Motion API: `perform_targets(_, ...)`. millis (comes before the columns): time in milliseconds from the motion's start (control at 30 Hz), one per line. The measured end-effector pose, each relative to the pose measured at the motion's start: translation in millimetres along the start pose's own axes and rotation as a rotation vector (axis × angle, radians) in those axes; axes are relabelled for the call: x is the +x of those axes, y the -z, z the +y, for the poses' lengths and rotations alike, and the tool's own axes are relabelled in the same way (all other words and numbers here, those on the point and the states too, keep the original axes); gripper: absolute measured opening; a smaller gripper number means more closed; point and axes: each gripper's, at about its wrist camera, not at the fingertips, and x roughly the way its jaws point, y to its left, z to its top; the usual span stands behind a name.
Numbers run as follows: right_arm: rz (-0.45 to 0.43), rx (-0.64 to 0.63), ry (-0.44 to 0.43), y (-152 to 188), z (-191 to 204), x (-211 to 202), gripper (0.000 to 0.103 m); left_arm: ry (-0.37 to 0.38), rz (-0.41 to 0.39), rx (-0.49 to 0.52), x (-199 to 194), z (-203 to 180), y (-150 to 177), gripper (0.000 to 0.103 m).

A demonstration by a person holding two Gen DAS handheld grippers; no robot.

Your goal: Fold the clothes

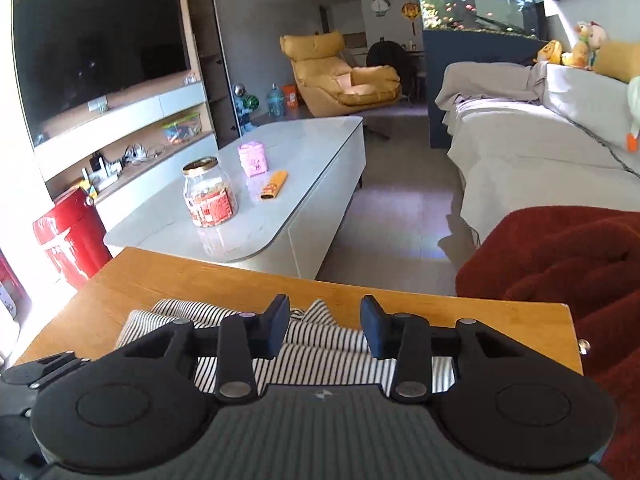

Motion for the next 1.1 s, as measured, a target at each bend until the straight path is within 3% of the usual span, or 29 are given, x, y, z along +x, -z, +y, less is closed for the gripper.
perform_targets(67,0.039,-0.026,0.007,-16.9,5.0,20.7,0.037,0.015,0.009,-0.045,-10.8,7.4,-1.2,0.103)
perform_targets(167,0.095,-0.039,0.014,-13.5,6.5,43.2,0.018,0.003,0.011,-0.097,-32.8,21.1,-4.7,0.103)
perform_targets(267,0.107,-0.058,0.009,-6.0,9.4,46.6,0.006,-0.032,-0.015,-0.131,-54.3,40.1,-12.2,0.103)
perform_targets(400,-0.049,-0.031,-0.043,-7.1,12.9,-25.5,0.005,-0.061,-0.042,-0.201,-75.8,65.5,-26.7,0.103)
perform_targets(533,-0.162,0.013,-0.116,19.2,17.4,-119.3,0.005,-0.039,-0.091,-0.250,-97.4,76.5,-40.3,0.103)
perform_targets(633,-0.126,0.032,-0.138,62.9,20.6,-158.4,0.005,0.007,-0.112,-0.253,-108.4,70.2,-49.5,0.103)
perform_targets(833,0.023,0.035,-0.131,134.1,32.1,-166.0,0.005,0.013,-0.082,-0.115,-105.6,23.2,-48.9,0.103)
perform_targets(967,0.058,0.013,-0.115,148.9,32.0,-169.7,0.006,-0.029,0.006,-0.005,-90.6,4.2,-29.3,0.103)
perform_targets(1100,-0.023,-0.015,-0.115,143.0,30.6,-200.6,0.021,-0.067,0.134,0.008,-80.4,11.5,-0.2,0.102)
